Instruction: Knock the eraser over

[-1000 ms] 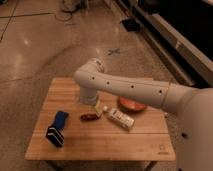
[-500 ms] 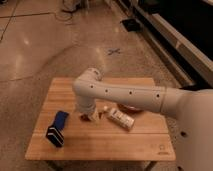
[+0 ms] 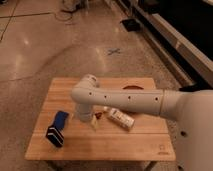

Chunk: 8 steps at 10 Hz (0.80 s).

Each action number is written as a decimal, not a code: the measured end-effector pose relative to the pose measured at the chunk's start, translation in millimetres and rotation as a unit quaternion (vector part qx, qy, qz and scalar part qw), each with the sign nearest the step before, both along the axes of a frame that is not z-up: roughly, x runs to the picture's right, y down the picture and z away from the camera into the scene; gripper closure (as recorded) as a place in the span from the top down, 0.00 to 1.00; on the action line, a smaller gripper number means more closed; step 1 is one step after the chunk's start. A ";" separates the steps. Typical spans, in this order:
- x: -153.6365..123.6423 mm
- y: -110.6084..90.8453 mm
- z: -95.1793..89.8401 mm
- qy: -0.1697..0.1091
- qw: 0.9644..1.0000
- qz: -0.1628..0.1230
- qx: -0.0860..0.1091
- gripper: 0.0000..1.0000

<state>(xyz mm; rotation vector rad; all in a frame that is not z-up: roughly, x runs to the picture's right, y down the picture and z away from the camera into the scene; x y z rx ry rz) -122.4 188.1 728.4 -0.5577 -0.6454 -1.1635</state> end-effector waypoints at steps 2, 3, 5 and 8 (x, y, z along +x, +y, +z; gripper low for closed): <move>-2.5 11.2 -5.2 -0.007 1.000 -0.014 -0.002 0.80; -5.6 16.7 -8.8 -0.012 1.000 -0.023 -0.003 0.80; -14.7 24.2 -14.6 -0.022 0.999 -0.038 -0.001 0.80; -33.2 25.3 -22.6 -0.037 0.998 -0.050 0.002 0.80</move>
